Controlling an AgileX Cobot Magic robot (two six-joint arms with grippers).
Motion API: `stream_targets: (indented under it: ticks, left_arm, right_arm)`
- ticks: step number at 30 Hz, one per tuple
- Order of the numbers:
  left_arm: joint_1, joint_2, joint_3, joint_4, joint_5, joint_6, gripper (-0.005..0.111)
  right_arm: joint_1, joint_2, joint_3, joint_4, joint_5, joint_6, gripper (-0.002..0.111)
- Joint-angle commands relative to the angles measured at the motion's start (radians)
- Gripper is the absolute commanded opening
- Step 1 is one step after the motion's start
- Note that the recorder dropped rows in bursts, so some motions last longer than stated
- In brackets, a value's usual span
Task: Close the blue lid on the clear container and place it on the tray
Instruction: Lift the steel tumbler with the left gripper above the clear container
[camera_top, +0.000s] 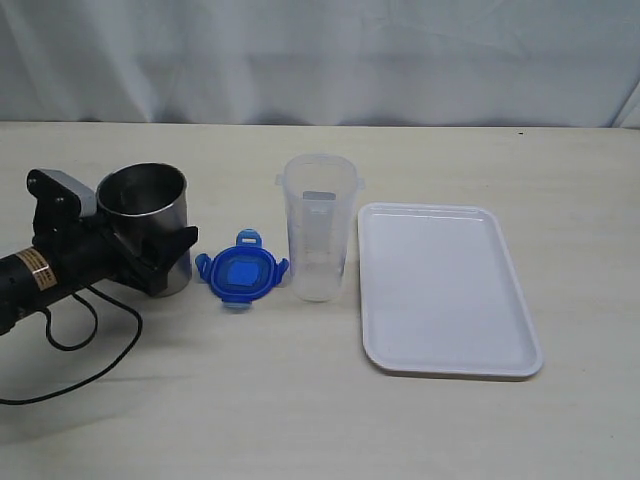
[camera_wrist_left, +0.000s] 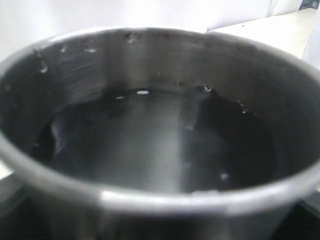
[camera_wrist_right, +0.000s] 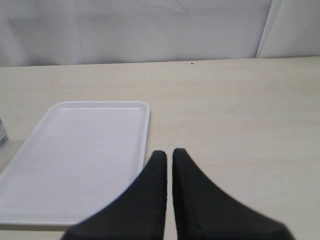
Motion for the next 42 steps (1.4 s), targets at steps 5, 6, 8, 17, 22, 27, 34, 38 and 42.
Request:
stream_targets:
  ticks: [5, 6, 8, 17, 22, 27, 34, 38, 42]
  left_arm:
    - [-0.008, -0.087, -0.022, 0.005, -0.010, -0.012, 0.000]
    - [-0.008, -0.111, -0.025, 0.004, -0.010, -0.012, 0.000]
    - [-0.008, -0.130, -0.043, 0.006, -0.010, -0.059, 0.000]
    - [-0.008, -0.139, -0.234, 0.054, -0.010, -0.211, 0.000]
    - [-0.008, -0.139, -0.308, 0.056, -0.010, -0.260, 0.000]
    - [-0.019, -0.139, -0.363, 0.058, 0.038, -0.274, 0.000]
    - [-0.088, -0.139, -0.443, 0.058, 0.194, -0.274, 0.000]
    - [-0.119, -0.139, -0.473, 0.058, 0.200, -0.274, 0.000]
    - [-0.153, -0.139, -0.502, 0.058, 0.243, -0.272, 0.000]
  right_arm:
    - [0.003, -0.005, 0.003, -0.003, 0.003, 0.000, 0.005]
    - [0.003, -0.005, 0.003, -0.003, 0.003, 0.000, 0.005]
    - [0.003, -0.005, 0.003, -0.003, 0.003, 0.000, 0.005]
    - [0.003, -0.005, 0.003, -0.003, 0.003, 0.000, 0.005]
    - [0.003, -0.005, 0.003, -0.003, 0.003, 0.000, 0.005]
    - [0.003, -0.005, 0.003, -0.003, 0.003, 0.000, 0.005]
    - [0.003, -0.005, 0.003, -0.003, 0.003, 0.000, 0.005]
    - [0.003, -0.005, 0.003, -0.003, 0.003, 0.000, 0.005]
    - [0.003, -0.005, 0.003, -0.003, 0.003, 0.000, 0.005]
